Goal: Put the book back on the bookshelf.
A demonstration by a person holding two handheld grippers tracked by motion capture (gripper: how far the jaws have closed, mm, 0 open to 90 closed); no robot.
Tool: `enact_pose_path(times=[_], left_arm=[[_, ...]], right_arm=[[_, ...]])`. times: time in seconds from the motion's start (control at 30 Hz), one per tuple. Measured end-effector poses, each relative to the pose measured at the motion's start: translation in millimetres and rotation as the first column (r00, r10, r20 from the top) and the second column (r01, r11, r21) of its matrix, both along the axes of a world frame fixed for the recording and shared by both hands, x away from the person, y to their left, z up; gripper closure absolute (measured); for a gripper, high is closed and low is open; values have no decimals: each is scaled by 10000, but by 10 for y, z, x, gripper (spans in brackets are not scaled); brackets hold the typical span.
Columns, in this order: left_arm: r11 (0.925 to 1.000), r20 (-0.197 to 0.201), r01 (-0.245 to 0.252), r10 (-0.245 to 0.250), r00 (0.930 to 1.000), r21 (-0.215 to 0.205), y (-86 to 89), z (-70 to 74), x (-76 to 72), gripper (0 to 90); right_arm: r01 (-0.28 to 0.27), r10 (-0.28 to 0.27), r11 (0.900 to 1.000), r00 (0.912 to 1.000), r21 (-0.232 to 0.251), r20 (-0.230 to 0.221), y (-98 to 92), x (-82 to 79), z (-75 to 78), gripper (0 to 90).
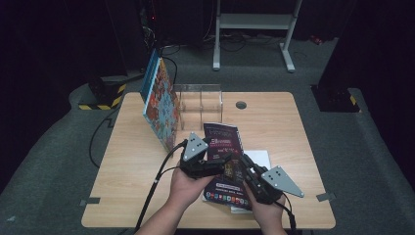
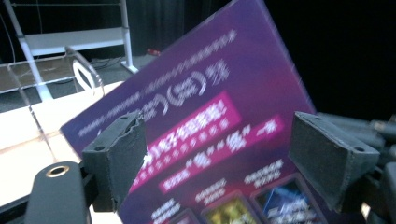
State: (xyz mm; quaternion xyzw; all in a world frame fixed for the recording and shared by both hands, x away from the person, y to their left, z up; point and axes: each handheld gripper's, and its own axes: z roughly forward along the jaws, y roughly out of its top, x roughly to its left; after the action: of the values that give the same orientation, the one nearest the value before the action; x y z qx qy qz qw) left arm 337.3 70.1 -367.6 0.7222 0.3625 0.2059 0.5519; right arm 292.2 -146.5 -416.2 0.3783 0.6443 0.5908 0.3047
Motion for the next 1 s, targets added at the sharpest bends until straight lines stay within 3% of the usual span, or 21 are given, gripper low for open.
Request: enact_pose_path(times=[0.2,0.5,0.63,0.83,0.9,1.0], left_arm=[[9999,-66,-20,19,10000,-102,-118,91,34,179],[9990,-518,-86,64,9986,-434,-218,77,94,168],[9992,-597,-133,111,9982,-367,-227,71,101,163],[9980,-528,-618,610,9967,-139,-230,53,109,156],[9968,-647,-759,741,9951,-258,-203,39,122,159],[9940,-706,-1088,1078,9917,-100,-155,20,129,199]], right_arm=[[-33,33,9999,10000,-124,69,27,-10,-4,847],[-111,118,9994,9997,-334,220,93,-47,-7,848],[-125,141,9987,9994,-494,314,161,-83,-7,847],[-53,87,9970,9990,-772,437,253,-99,-18,846],[-77,113,9963,9990,-858,426,313,-96,-23,846],[-73,115,9948,9991,-1018,406,387,-93,-46,845]])
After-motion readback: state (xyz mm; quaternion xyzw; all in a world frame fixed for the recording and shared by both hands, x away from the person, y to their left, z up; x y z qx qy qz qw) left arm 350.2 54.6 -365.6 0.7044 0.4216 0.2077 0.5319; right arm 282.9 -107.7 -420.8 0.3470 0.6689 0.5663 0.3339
